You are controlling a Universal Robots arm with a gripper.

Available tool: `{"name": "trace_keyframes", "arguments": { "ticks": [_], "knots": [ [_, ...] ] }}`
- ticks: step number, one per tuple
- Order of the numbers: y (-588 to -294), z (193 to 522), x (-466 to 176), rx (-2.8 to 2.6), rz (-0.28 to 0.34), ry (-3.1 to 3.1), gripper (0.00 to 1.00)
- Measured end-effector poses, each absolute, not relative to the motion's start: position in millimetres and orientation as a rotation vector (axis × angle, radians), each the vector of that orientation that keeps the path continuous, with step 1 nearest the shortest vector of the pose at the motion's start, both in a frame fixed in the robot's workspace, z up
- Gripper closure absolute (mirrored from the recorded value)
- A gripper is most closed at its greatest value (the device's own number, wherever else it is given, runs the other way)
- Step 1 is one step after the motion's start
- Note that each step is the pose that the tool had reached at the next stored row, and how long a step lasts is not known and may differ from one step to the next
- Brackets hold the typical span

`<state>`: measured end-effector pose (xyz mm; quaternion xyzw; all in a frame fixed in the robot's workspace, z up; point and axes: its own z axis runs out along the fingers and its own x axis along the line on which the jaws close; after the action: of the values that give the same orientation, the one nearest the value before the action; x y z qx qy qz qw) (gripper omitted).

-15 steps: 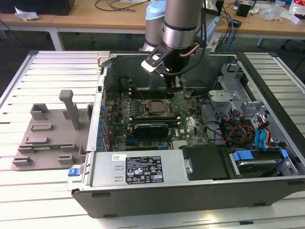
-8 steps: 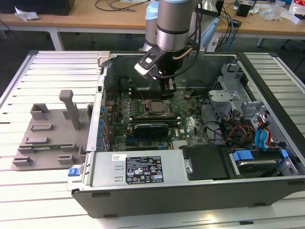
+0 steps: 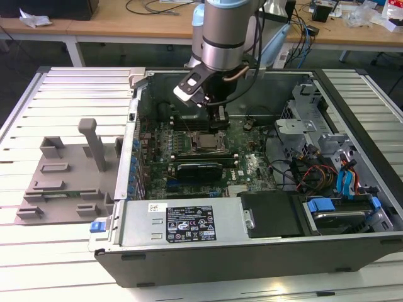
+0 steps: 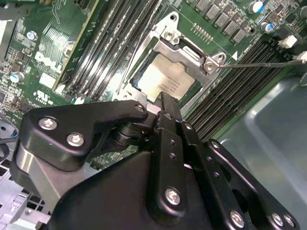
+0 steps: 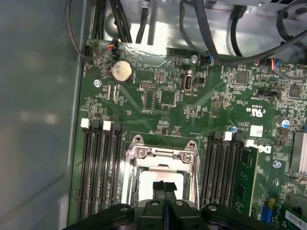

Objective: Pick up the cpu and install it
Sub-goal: 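Close the cpu cover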

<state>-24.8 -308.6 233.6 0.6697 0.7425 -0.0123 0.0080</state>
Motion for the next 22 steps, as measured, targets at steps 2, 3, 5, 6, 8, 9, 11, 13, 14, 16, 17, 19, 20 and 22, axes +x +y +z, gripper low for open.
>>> {"name": "trace_keyframes", "arguments": {
  "ticks": [2, 3, 5, 6, 8, 9, 11, 13, 14, 16, 17, 19, 20, 22],
  "knots": [
    [-309, 230, -26, 2.093, -0.039, 2.321, 0.89],
    [-309, 228, -28, 2.093, -0.038, 2.321, 0.89],
    [-309, 225, -38, 2.093, -0.039, 2.321, 0.89],
    [-309, 222, -42, 2.093, -0.038, 2.321, 0.89],
    [-309, 216, -48, 2.093, -0.038, 2.321, 0.89],
    [-309, 215, -49, 2.093, -0.038, 2.321, 0.89],
    [-309, 212, -52, 2.093, -0.038, 2.321, 0.89],
    [-309, 209, -55, 2.093, -0.039, 2.321, 0.89],
    [-309, 207, -56, 2.093, -0.039, 2.321, 0.89],
    [-309, 204, -57, 2.093, -0.040, 2.321, 0.89],
    [-309, 204, -56, 2.093, -0.040, 2.321, 0.89],
    [-309, 204, -54, 2.093, -0.039, 2.321, 0.89],
    [-309, 204, -53, 2.093, -0.039, 2.321, 0.89],
    [-309, 206, -45, 2.095, -0.041, 2.322, 0.89]
  ]
}}
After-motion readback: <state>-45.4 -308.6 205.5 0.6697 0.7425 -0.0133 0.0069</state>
